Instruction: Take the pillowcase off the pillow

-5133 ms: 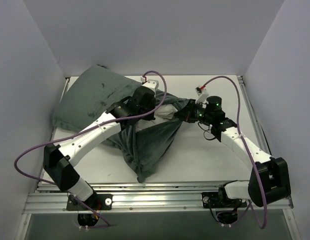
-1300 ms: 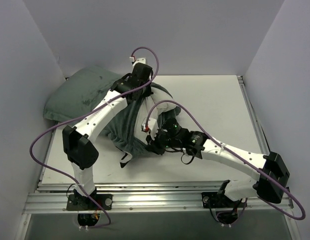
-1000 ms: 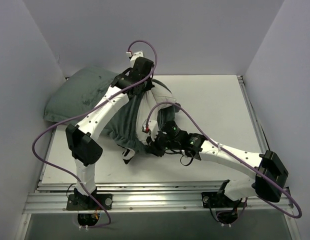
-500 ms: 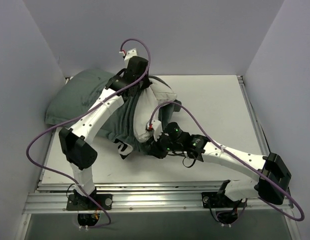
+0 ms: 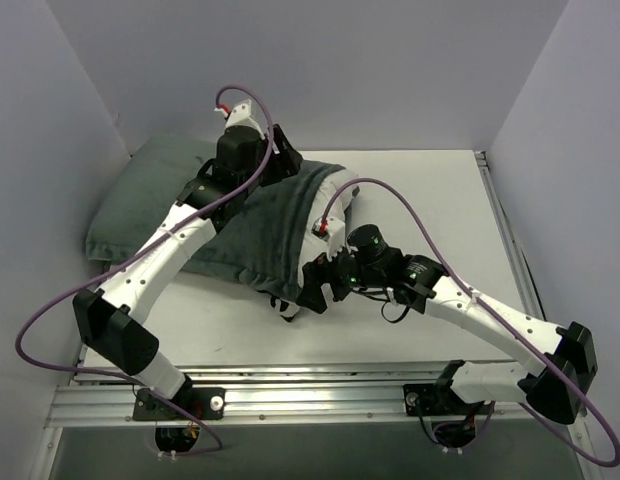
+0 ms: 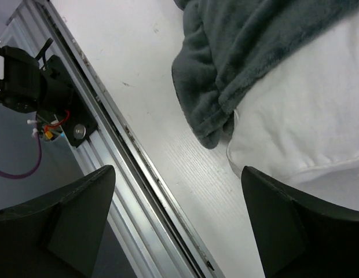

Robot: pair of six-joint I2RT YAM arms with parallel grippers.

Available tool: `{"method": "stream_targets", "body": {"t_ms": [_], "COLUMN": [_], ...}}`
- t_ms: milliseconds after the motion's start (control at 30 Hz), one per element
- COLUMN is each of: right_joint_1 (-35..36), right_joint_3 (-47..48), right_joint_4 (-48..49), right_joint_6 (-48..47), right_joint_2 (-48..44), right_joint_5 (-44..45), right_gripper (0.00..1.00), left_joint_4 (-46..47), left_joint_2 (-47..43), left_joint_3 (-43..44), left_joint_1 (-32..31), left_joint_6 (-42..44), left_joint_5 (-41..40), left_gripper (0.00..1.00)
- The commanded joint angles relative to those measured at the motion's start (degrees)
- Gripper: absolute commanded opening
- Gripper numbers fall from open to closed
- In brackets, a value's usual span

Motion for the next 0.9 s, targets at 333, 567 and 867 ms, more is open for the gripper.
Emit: {"method": "stream_targets", "body": {"t_ms": [333, 567, 867], "right_joint_1": [-12.23, -12.49, -12.32], "right_joint_3": [-4.92, -2.28, -1.67], "right_joint_4": [3.81, 10.14, 18.49], "right_joint_6": [9.53, 10.93, 12.87], "right_joint_2": [0.24, 6.39, 13.16], "right_joint_5": [9.8, 1.09, -5.85], "right_gripper": [0.94, 0.98, 0.98], "left_joint_4": [-6.33, -5.29, 4.88], "left_joint_2": [-16.8, -30.07, -40.8], "left_joint_3": [-12.15, -31.13, -51.79], "left_joint_1": [1.22, 1.83, 2.19], "left_joint_6": [2.45, -2.47, -11.78], "left_joint_5": [0.78, 6.14, 13.61], "left_gripper": [0.94, 0.95, 0.95]}}
